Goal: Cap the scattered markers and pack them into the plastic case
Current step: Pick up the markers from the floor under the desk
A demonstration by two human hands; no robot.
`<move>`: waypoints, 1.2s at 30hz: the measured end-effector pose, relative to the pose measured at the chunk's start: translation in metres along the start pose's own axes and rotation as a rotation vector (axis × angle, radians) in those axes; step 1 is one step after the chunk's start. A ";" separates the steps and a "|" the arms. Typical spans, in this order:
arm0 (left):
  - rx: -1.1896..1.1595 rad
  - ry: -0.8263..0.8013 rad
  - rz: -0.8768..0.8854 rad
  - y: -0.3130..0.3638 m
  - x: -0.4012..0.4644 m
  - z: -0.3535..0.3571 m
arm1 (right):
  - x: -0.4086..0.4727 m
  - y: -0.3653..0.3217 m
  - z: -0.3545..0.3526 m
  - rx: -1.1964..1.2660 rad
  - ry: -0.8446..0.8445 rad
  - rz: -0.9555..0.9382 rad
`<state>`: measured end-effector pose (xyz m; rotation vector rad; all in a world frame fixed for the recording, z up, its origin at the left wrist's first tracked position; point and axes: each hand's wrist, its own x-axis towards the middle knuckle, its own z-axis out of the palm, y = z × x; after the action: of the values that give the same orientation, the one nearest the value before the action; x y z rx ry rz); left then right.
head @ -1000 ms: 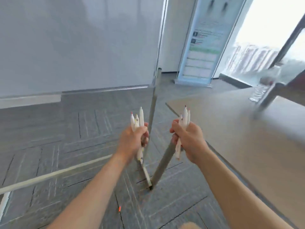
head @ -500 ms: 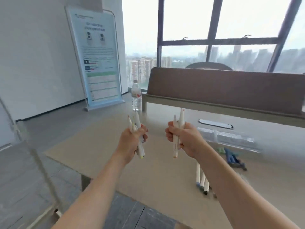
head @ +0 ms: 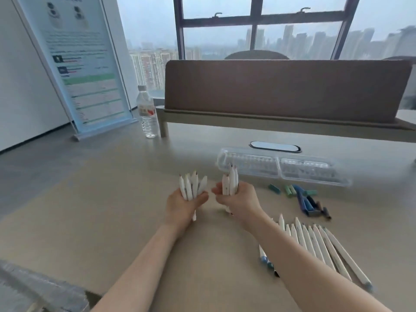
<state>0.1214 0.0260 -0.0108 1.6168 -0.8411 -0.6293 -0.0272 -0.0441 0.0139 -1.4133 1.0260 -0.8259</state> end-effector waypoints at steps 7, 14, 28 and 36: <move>-0.060 -0.078 -0.125 0.010 -0.001 0.003 | -0.001 -0.013 -0.016 -0.009 0.020 0.087; 0.319 -0.150 -0.306 0.024 -0.016 0.000 | -0.028 -0.022 -0.044 0.057 -0.178 0.428; 1.134 -0.126 -0.150 -0.010 -0.030 -0.011 | -0.042 -0.005 -0.010 -0.107 -0.156 0.479; 1.130 -0.150 -0.129 -0.013 -0.032 -0.012 | -0.052 -0.009 -0.006 -0.115 -0.095 0.436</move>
<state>0.1141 0.0602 -0.0224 2.6687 -1.3329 -0.3533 -0.0514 0.0015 0.0276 -1.2453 1.2636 -0.3831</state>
